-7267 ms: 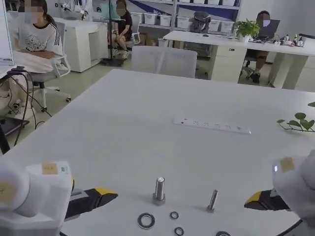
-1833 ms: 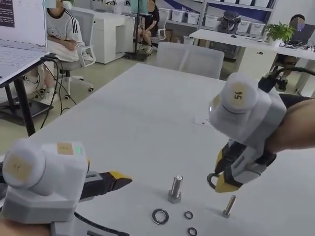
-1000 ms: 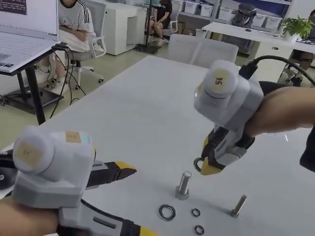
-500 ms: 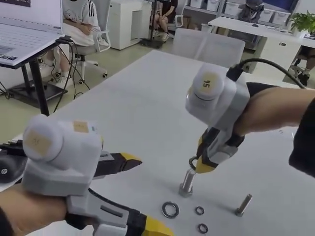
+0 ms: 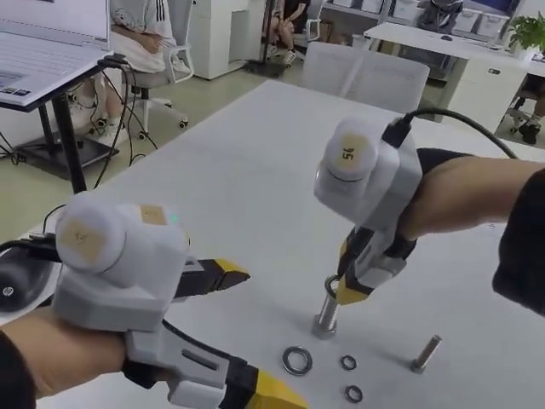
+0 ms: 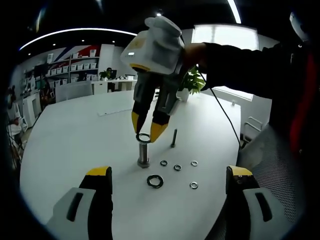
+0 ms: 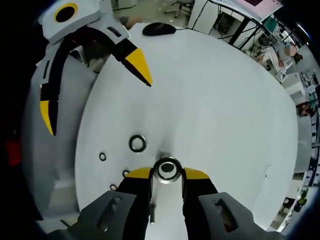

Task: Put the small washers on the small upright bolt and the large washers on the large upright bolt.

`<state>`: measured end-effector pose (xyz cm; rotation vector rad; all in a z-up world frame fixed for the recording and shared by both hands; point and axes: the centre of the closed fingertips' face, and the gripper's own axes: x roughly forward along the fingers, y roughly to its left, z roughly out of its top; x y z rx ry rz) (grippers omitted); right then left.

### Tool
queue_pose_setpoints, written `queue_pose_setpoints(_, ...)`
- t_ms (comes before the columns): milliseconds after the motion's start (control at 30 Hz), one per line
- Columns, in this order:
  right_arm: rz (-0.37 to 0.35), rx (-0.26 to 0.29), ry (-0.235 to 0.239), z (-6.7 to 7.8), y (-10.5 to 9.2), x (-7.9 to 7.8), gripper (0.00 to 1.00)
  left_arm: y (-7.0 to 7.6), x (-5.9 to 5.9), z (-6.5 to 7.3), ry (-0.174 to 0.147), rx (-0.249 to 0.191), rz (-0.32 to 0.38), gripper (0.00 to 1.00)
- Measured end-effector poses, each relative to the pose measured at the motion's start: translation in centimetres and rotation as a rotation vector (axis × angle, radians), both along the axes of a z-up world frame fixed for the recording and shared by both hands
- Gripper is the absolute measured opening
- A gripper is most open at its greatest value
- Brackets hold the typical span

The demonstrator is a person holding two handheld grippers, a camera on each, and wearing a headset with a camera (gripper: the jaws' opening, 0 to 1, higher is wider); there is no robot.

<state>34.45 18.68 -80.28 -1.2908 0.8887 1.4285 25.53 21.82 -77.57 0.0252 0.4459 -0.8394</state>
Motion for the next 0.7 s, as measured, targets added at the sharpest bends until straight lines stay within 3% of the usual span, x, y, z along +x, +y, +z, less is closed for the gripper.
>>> queue_pose_setpoints(167,0.000,-0.009,0.002,-0.3,-0.1,0.0,0.23,0.0,0.0,-0.4,0.002,0.021,-0.007,0.95)
queue_pose_setpoints(700,0.002,-0.027,0.018,-1.2,0.2,0.1,0.23,0.2,-0.1,-0.6,0.010,0.027,-0.012,0.95)
